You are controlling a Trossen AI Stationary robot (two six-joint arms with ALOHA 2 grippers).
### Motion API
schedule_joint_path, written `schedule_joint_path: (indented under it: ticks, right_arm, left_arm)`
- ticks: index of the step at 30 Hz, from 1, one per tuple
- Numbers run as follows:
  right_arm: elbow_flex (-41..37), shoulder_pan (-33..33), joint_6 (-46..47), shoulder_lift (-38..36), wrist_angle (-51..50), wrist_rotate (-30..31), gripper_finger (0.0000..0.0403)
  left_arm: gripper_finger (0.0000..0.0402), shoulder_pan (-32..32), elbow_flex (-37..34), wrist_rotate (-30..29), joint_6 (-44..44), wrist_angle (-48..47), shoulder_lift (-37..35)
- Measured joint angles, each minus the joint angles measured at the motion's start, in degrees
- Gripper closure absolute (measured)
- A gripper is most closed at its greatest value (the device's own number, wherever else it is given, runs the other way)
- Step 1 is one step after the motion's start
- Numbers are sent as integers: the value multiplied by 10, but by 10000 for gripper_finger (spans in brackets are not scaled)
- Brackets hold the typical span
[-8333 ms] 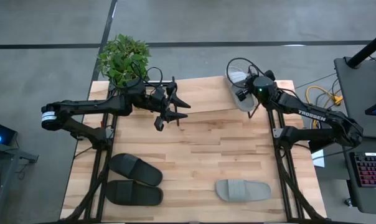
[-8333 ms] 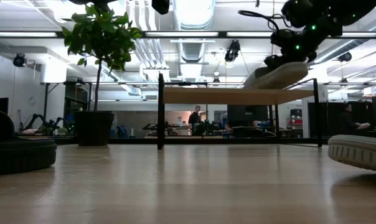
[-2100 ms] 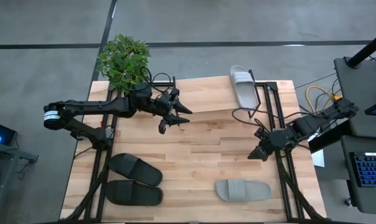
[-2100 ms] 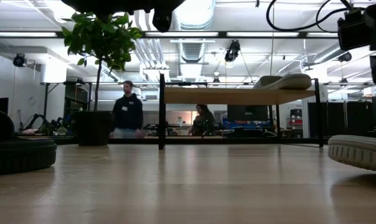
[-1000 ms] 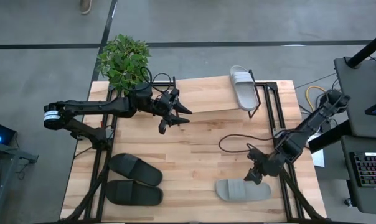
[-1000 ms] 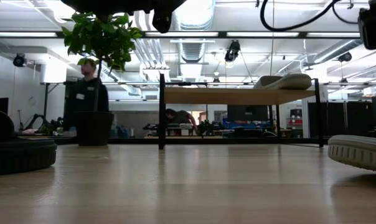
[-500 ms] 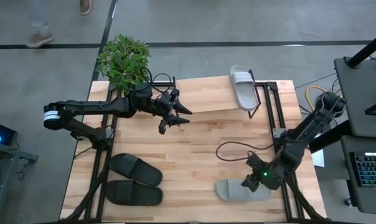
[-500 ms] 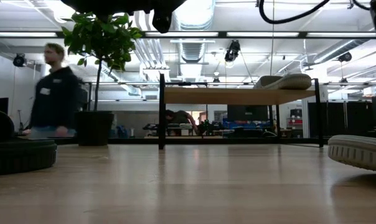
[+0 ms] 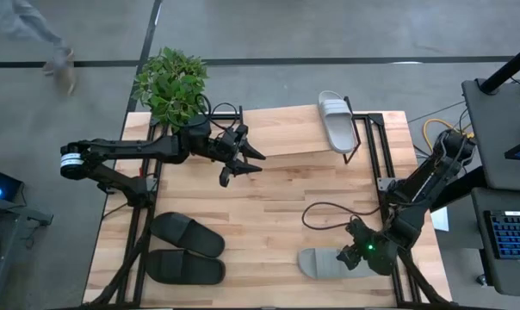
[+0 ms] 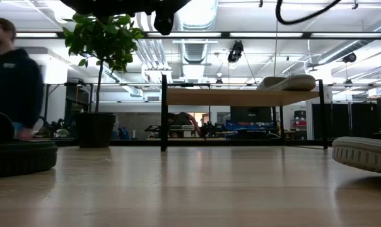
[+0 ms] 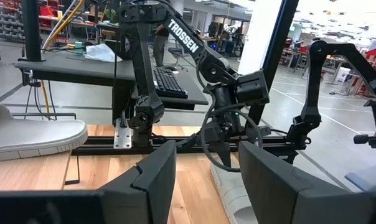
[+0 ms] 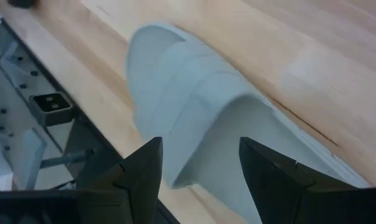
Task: Pick and place slides into the shelf
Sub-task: Put the gray slide on the shelf
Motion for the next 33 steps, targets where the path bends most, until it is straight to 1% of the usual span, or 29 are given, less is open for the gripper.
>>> schedule_joint_path:
  ticks: [10, 25, 33]
  right_arm:
    - [1, 19, 53, 21, -1, 0, 200]
    - [13, 18, 78, 72, 2, 1, 200]
    - [33, 18, 62, 76, 4, 51, 200]
  left_arm:
    - [242, 0, 0, 0, 0, 0, 0]
    - [242, 0, 0, 0, 1, 0, 0]
    - [242, -1, -1, 0, 2, 0, 0]
